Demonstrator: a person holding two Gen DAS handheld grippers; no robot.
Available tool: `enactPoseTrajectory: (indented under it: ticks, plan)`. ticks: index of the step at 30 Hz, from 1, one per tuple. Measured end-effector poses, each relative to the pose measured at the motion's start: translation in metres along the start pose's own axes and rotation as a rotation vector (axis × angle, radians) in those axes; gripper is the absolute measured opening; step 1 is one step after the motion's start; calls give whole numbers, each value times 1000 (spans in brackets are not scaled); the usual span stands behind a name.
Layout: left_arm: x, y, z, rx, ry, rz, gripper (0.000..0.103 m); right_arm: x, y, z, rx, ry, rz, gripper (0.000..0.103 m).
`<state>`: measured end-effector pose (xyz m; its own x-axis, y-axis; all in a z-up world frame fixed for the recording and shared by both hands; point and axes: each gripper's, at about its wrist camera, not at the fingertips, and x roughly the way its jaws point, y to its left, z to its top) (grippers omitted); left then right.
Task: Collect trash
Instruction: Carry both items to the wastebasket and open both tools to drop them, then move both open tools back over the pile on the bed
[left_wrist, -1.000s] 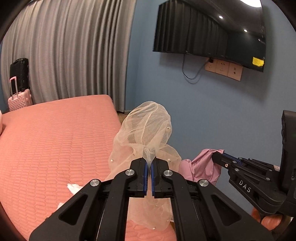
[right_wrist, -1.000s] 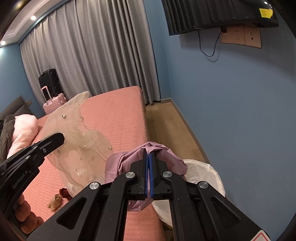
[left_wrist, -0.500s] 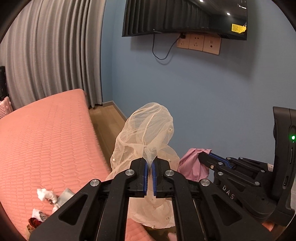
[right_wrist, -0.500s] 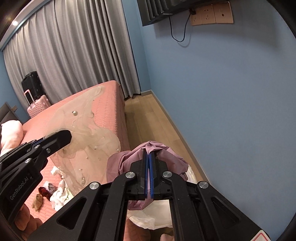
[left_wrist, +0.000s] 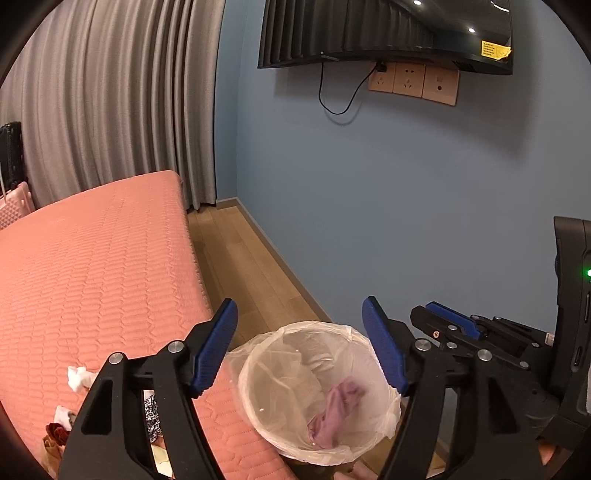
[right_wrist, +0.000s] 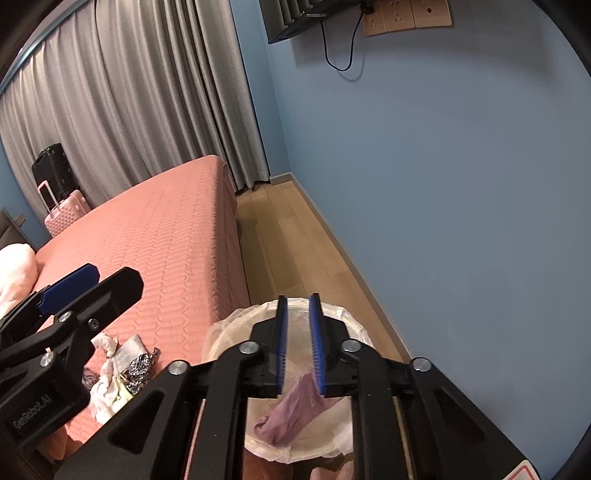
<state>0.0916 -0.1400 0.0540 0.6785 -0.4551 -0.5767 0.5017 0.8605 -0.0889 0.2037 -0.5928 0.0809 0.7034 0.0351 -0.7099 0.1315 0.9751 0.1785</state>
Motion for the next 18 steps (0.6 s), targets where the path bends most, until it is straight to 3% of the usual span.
enactPoseTrajectory:
  ticks: [4,12,14,18]
  plan:
    - [-2,5,1,-13,-2,14,67,1,2,-2,-8,1,-3,24]
    - [-13,19,-5,-34,-3,42,67,-9,18,-7,-44,-4,22,26]
    - [-16,25,-8,-49,-3,49,67,-13,25,-10,-56,-8,32,32]
    - [-24,40,-13,-93,-5,66,74,-22,46,-18,-89,-16,51,37]
